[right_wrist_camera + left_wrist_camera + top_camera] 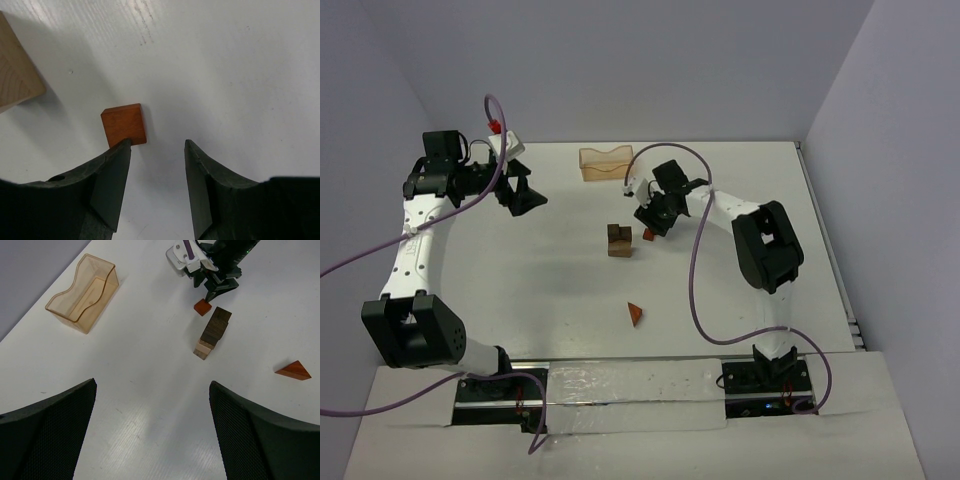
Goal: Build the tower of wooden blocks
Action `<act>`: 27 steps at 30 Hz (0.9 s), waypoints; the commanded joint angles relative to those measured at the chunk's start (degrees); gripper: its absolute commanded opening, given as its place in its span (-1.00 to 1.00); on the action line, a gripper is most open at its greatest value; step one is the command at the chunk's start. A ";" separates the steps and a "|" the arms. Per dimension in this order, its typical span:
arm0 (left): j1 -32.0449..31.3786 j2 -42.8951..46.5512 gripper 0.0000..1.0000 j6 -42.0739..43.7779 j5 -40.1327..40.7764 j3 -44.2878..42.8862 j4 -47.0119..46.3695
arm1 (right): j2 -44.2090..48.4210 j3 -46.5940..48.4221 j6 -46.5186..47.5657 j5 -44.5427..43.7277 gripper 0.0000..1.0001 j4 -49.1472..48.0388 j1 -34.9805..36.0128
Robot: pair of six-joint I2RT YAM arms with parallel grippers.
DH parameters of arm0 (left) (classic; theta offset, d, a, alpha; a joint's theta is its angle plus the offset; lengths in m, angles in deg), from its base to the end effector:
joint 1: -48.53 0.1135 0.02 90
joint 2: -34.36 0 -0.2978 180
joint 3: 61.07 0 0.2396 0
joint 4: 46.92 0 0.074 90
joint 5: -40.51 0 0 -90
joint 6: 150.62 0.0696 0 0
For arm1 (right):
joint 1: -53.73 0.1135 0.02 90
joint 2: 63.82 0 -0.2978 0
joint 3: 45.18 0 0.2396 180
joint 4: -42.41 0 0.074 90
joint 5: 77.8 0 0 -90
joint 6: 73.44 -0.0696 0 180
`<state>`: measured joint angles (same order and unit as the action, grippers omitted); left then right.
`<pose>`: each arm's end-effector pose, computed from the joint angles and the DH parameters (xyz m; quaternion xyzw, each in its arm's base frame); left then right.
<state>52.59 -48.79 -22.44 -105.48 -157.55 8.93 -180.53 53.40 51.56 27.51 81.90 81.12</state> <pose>0.3042 -0.0362 0.3881 0.4178 0.7173 -0.2727 0.4864 0.3974 0.2266 0.1858 -0.5247 0.7949 0.1093 0.2842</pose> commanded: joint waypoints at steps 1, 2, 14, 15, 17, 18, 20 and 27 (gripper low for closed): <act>0.58 1.59 0.99 0.83 -2.37 0.32 -2.63 | -0.97 2.74 0.42 -1.71 0.08 1.04 0.77; 0.60 1.59 0.99 0.81 -2.37 0.36 -2.74 | -0.97 2.72 0.72 -1.51 0.08 1.38 0.90; 0.68 0.89 0.99 0.59 -2.11 -0.37 -2.94 | -0.19 2.93 1.80 1.87 0.02 3.98 0.66; 0.77 0.72 0.99 0.83 -2.19 -0.63 -2.77 | 0.07 2.85 1.99 2.90 0.03 4.27 0.57; 0.68 0.66 0.99 0.71 -2.20 -0.79 -2.58 | 0.14 3.01 2.57 3.70 0.04 5.05 0.62; 0.73 0.63 0.99 0.67 -2.24 -0.82 -2.62 | 0.17 3.19 2.79 4.23 0.05 5.50 0.61; 0.69 0.54 0.99 0.67 -2.28 -0.90 -2.67 | 0.00 3.80 3.13 4.80 0.10 6.54 0.56; 0.68 0.01 0.99 0.41 -2.37 -1.00 -3.02 | -1.20 6.06 2.63 4.92 0.20 7.98 0.74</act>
<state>52.78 -48.79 -22.44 -105.48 -157.55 7.70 -180.76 55.95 53.97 31.75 88.65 81.83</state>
